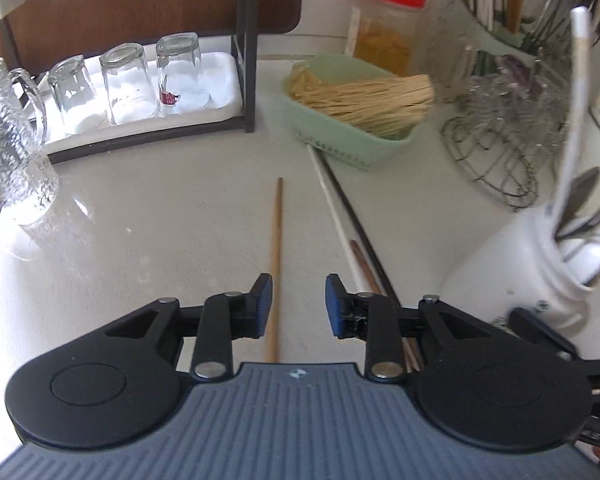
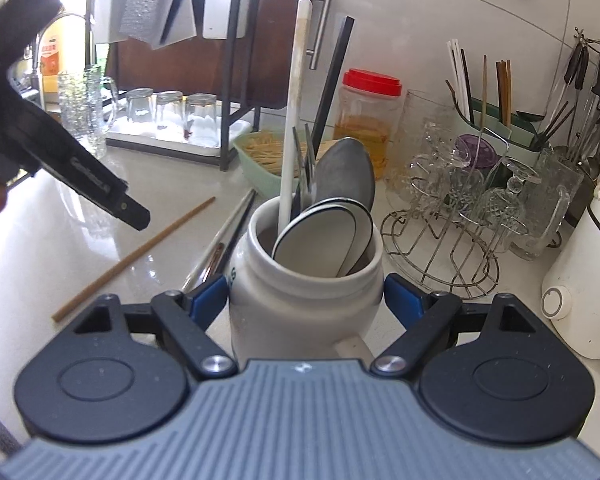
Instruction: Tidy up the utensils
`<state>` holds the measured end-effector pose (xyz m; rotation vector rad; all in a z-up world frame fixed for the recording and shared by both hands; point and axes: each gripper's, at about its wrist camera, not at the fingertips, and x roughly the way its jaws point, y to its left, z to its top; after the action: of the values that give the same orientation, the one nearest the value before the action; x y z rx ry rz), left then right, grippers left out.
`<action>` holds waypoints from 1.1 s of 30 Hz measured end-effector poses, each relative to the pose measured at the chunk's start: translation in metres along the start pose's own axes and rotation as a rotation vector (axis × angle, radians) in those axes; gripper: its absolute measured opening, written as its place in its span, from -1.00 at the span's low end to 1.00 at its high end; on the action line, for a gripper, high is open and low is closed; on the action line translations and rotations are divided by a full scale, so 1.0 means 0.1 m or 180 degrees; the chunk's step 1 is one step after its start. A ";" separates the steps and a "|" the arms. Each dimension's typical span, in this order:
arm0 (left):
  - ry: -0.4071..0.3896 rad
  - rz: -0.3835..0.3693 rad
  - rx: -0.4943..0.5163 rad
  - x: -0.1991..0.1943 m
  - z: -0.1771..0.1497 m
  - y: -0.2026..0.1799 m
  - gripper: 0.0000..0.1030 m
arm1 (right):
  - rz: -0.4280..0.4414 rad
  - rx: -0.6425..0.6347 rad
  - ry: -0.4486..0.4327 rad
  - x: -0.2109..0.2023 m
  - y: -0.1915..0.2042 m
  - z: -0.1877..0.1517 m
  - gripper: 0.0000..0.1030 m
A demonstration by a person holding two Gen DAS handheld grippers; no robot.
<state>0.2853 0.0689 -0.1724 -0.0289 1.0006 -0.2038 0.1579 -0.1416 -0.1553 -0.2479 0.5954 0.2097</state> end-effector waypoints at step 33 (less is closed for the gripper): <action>0.0338 0.0058 0.0567 0.77 0.39 -0.10 -0.89 | -0.0119 0.0080 0.0229 0.13 0.02 0.16 0.71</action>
<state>0.3565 0.0421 -0.2148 0.1546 1.0846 -0.2794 0.1763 -0.1335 -0.1508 -0.2430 0.6637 0.1576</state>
